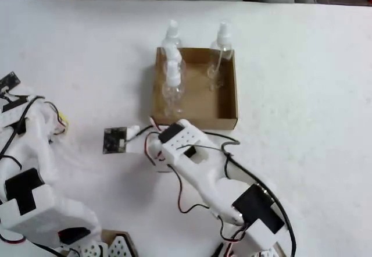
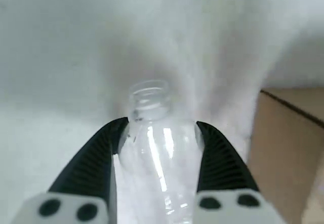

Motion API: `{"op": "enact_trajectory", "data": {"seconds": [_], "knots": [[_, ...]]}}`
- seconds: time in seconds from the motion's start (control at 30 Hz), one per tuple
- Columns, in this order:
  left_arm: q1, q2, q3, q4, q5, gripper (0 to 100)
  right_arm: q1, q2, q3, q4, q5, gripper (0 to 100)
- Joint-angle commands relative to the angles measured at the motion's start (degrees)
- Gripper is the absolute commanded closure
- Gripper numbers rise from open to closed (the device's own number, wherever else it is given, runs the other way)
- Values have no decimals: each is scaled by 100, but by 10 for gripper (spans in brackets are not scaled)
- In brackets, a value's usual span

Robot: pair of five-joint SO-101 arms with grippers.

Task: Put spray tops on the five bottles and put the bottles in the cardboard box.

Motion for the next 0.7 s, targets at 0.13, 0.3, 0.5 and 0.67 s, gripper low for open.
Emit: {"op": "enact_trajectory", "data": {"seconds": [0.13, 0.3, 0.5, 0.67], "knots": [[101, -13, -325, 53, 35, 871, 998, -1560, -141, 1367, -1486, 982], [725, -48, -132, 53, -835, 871, 2545, -2448, 149, 1560, -2233, 982], [1103, -48, -44, 79, -1020, 871, 4400, -2703, 545, 1560, -2418, 981], [1358, -48, -35, 229, -1371, 871, 5798, -2703, 1046, 1130, -2418, 981]]}}
